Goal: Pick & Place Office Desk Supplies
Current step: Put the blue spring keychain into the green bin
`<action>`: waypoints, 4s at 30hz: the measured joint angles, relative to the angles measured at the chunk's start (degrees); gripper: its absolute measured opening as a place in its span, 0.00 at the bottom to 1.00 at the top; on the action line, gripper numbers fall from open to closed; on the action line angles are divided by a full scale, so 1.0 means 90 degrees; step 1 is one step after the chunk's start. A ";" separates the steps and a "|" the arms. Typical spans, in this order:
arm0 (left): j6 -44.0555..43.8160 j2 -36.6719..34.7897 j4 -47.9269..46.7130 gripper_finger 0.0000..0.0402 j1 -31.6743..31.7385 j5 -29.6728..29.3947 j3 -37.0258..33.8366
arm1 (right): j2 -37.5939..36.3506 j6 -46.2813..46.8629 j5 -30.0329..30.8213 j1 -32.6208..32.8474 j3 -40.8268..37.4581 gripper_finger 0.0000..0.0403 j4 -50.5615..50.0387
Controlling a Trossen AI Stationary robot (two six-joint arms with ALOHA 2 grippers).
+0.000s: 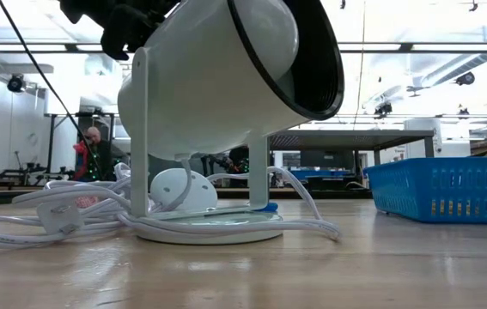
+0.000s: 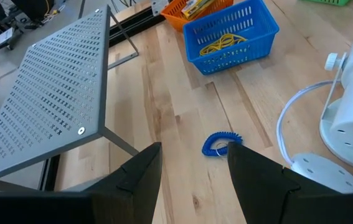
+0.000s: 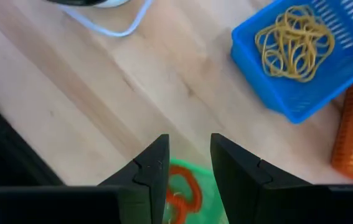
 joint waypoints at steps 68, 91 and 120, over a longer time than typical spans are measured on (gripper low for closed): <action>-0.0004 0.0000 -0.0124 0.46 0.0000 0.0002 0.0000 | -0.1044 -1.1553 -0.1701 -0.6548 -0.0482 0.18 0.3147; -0.0005 0.0000 -0.0126 0.46 0.0002 0.0002 0.0000 | -0.1129 -1.2677 -0.1657 -0.6841 -0.0626 0.18 0.3465; -0.3728 -0.0700 -0.3879 0.46 0.0729 0.0146 0.0002 | -0.1134 -1.2485 -0.1652 -0.7300 -0.0626 0.18 0.4067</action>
